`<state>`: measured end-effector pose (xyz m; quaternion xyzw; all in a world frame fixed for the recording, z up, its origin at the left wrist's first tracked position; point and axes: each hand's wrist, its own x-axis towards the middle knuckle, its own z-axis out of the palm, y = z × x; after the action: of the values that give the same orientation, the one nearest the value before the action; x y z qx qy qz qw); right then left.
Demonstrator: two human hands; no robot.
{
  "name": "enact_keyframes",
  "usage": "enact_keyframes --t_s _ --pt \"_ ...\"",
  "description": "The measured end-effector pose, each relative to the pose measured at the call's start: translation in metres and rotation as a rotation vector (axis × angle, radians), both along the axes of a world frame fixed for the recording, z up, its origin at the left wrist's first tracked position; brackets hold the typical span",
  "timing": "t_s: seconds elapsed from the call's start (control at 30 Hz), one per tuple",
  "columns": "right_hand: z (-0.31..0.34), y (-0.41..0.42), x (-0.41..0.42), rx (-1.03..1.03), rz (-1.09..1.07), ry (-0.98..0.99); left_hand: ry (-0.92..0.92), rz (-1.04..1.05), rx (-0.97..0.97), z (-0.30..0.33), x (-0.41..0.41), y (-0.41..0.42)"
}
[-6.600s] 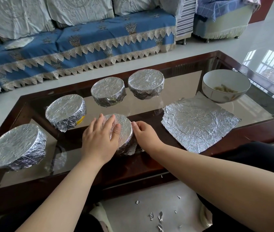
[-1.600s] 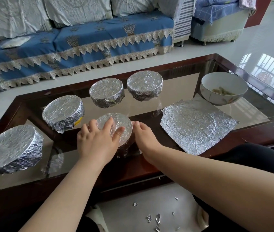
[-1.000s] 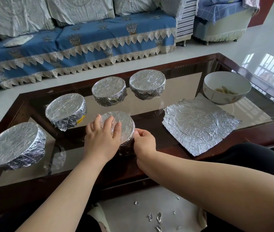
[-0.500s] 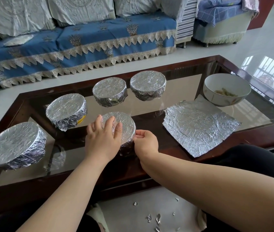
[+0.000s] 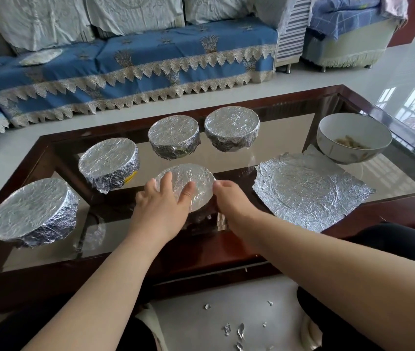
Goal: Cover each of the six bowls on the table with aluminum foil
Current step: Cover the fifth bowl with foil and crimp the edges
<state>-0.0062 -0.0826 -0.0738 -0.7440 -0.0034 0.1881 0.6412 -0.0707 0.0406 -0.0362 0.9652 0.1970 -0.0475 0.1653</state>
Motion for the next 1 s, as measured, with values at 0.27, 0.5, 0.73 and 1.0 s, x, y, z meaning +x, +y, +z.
enact_keyframes --t_s 0.27,0.5,0.73,1.0 --pt "0.006 -0.01 0.013 -0.125 -0.164 -0.143 -0.054 -0.136 0.068 0.0 -0.002 0.014" --pt "0.008 0.002 -0.04 -0.042 0.024 -0.284 -0.045 -0.13 -0.085 -0.014 0.011 0.014" --pt "0.02 0.004 -0.03 -0.017 0.052 -0.156 -0.084 -0.08 -0.087 -0.02 0.015 0.01" --pt "0.031 0.001 -0.012 0.047 -0.079 0.033 -0.074 -0.079 -0.064 -0.018 0.014 0.007"
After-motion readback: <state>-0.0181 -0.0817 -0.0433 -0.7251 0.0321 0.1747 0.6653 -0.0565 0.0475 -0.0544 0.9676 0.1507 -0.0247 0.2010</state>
